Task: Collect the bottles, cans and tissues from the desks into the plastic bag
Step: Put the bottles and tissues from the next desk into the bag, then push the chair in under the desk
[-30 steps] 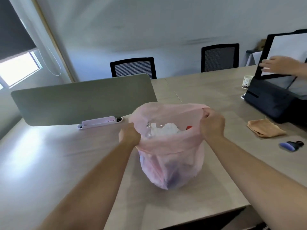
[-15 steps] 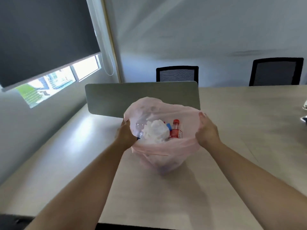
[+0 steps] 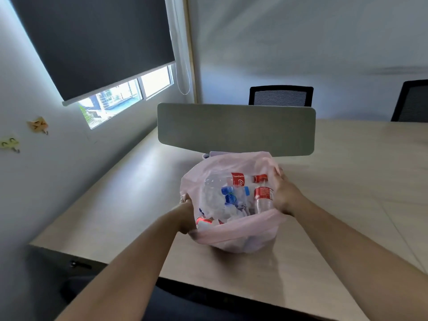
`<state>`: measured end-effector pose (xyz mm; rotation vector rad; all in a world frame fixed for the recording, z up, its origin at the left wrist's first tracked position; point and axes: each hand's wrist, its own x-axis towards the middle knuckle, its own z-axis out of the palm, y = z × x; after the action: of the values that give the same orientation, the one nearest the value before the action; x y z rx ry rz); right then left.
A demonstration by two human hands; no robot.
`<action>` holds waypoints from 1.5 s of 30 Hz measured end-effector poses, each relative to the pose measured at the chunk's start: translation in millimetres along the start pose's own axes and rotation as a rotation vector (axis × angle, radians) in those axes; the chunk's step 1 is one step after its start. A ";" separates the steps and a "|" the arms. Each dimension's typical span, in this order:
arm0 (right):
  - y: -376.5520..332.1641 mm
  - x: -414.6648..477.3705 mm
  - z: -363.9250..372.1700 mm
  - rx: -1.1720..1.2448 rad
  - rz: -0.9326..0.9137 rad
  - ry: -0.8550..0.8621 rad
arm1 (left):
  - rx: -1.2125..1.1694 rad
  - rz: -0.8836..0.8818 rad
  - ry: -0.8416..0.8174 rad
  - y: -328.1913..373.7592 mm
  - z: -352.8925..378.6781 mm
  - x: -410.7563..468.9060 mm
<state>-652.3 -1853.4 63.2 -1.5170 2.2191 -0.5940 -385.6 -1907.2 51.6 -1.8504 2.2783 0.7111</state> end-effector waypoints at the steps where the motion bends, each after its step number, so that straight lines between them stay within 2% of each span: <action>1: -0.6 -0.7 1.9 -0.034 0.004 0.000 | -0.030 0.010 -0.007 -0.8 4.0 -3.3; 4: 3.6 -2.5 2.5 -0.080 0.061 0.076 | -0.086 0.061 -0.011 1.7 14.9 -9.9; 8: 11.6 -9.1 -1.8 -0.085 0.094 0.060 | -0.118 0.137 0.123 15.1 20.7 -17.6; 10: 15.2 -14.3 -8.3 -0.097 0.083 0.028 | -0.144 0.110 0.158 21.2 25.3 -25.6; 16: 37.7 -38.5 -24.9 -0.245 0.003 -0.106 | -0.139 -0.019 0.083 44.0 45.5 -55.7; 19: 53.2 -54.1 -23.4 -0.281 0.006 -0.205 | -0.123 -0.032 0.071 55.8 47.2 -72.2; 21: 54.1 -58.8 -26.0 -0.288 -0.004 -0.202 | -0.138 -0.027 0.078 61.9 40.6 -85.4; 25: 45.3 -74.9 -32.3 -0.279 -0.180 -0.078 | -0.161 -0.092 0.175 68.0 29.2 -121.9; 30: 15.6 -108.8 -29.5 -0.097 -0.419 0.042 | -0.044 -0.240 0.283 48.7 25.4 -167.3; 32: 6.1 -127.6 -25.9 0.062 -0.465 -0.125 | 0.064 -0.305 0.321 40.7 29.6 -184.5; 35: -0.1 -164.9 -23.3 0.187 -0.380 -0.739 | 0.080 -0.342 0.220 34.0 41.0 -207.9; 36: -0.5 -178.1 -20.9 0.185 -0.331 -0.914 | 0.079 -0.346 0.163 31.7 45.6 -216.1; 37: 0.2 -188.0 -18.1 0.180 -0.303 -1.019 | 0.084 -0.347 0.139 29.4 50.8 -222.8; 39: 0.2 -203.7 -14.2 0.193 -0.271 -1.070 | 0.075 -0.332 0.208 24.1 61.1 -236.8; 45: -6.2 -256.2 -7.7 0.224 -0.231 -1.074 | 0.024 -0.265 0.514 -0.4 102.5 -281.4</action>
<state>-564.3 -1614.3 92.6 -1.4646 1.1351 -0.0217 -336.5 -1612.2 67.7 -2.4878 2.2083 0.1787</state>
